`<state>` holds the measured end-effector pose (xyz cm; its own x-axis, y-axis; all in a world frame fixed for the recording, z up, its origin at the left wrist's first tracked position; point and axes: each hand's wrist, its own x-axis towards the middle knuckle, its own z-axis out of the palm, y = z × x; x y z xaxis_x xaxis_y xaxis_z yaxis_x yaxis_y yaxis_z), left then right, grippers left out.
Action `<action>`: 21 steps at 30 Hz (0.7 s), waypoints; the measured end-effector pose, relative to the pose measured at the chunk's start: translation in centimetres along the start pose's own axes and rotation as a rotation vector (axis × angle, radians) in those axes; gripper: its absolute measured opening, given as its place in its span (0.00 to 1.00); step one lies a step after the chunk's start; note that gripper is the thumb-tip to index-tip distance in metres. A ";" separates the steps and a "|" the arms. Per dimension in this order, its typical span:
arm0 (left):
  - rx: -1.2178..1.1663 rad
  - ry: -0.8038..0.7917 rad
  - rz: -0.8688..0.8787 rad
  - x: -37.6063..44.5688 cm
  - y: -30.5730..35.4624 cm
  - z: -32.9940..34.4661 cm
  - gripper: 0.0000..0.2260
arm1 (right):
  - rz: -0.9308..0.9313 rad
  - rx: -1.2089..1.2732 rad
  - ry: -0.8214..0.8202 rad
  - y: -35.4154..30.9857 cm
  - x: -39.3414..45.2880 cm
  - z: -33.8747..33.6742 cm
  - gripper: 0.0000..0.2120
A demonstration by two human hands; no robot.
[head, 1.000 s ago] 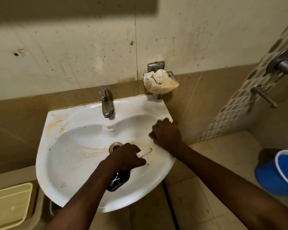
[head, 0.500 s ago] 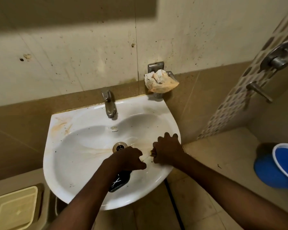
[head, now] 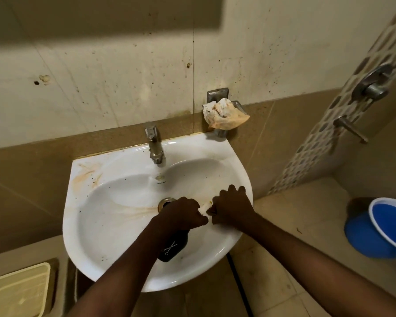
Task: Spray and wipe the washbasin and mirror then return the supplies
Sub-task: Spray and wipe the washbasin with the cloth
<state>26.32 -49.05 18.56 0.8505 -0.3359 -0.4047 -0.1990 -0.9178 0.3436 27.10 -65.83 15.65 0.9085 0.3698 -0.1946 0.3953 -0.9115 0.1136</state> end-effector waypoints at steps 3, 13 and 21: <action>-0.002 0.069 -0.027 0.3 0.4 0.2 0.13 | 0.090 -0.075 0.102 0.6 2.3 -1.0 0.16; 0.031 0.068 0.053 -0.5 0.4 0.7 0.18 | 0.049 0.092 -0.038 -1.4 -1.8 -0.2 0.21; -0.001 0.042 0.039 0.0 0.2 1.6 0.14 | -0.003 -0.204 0.134 2.6 4.1 -1.3 0.12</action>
<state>25.51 -49.52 17.27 0.8619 -0.3621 -0.3549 -0.2319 -0.9040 0.3592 32.04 -66.40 16.38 0.9118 0.4054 -0.0654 0.4047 -0.8602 0.3104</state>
